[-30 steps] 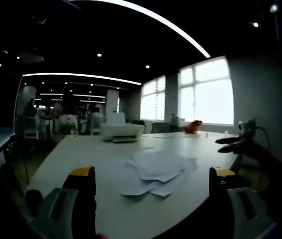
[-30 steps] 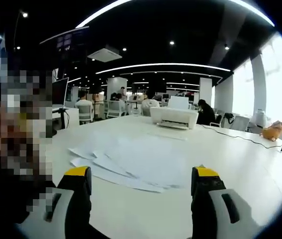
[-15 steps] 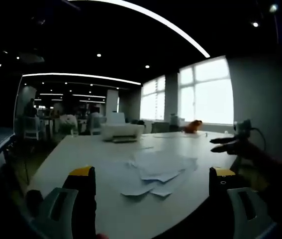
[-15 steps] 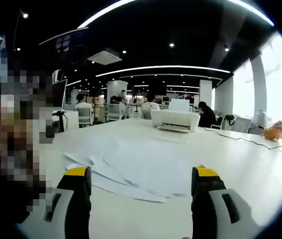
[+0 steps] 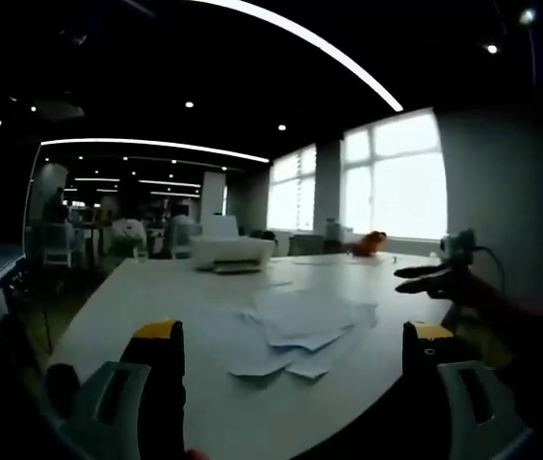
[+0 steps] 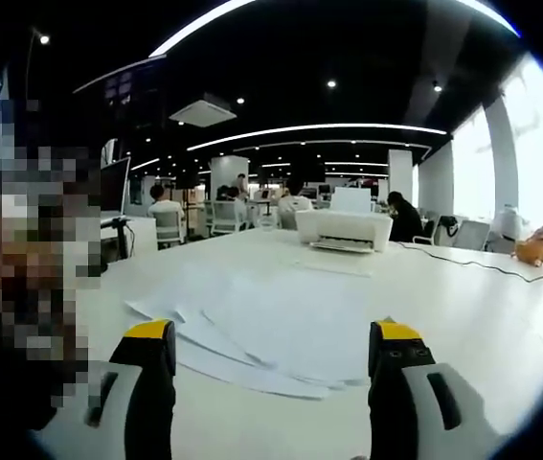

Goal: Organize the stack of printing papers by aligning and flattening the scattered papers on the table

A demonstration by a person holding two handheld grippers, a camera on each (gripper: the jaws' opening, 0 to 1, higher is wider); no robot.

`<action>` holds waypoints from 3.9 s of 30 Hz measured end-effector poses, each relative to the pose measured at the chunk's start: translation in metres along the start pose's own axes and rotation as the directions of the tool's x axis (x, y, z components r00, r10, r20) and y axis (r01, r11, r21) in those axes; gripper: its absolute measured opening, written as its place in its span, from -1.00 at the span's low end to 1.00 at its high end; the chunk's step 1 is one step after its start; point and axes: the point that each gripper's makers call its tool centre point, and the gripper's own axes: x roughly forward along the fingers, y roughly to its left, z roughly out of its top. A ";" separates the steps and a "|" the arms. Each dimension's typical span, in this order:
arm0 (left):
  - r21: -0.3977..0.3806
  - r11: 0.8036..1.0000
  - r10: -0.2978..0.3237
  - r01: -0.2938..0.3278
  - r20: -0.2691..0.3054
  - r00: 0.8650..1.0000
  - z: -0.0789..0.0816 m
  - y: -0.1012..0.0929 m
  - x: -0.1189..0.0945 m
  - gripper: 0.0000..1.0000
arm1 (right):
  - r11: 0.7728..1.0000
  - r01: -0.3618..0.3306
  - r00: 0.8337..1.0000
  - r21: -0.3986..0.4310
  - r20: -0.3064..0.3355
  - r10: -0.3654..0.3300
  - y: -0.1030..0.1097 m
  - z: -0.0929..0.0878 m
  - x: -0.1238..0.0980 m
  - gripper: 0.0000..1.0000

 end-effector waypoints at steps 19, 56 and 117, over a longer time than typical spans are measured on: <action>0.000 1.000 -0.002 0.002 0.001 1.000 -0.002 0.002 -0.002 0.94 | 1.000 -0.026 1.000 0.012 0.001 0.026 0.011 0.005 0.023 0.56; 0.010 1.000 0.001 -0.001 0.018 1.000 0.009 0.003 -0.006 0.94 | 0.996 -0.088 0.996 -0.025 -0.035 0.087 0.034 0.017 0.071 0.56; 0.022 1.000 -0.019 0.018 0.027 0.999 0.010 0.002 -0.008 0.94 | 0.988 -0.157 0.974 -0.001 -0.166 0.154 0.082 -0.028 0.153 0.56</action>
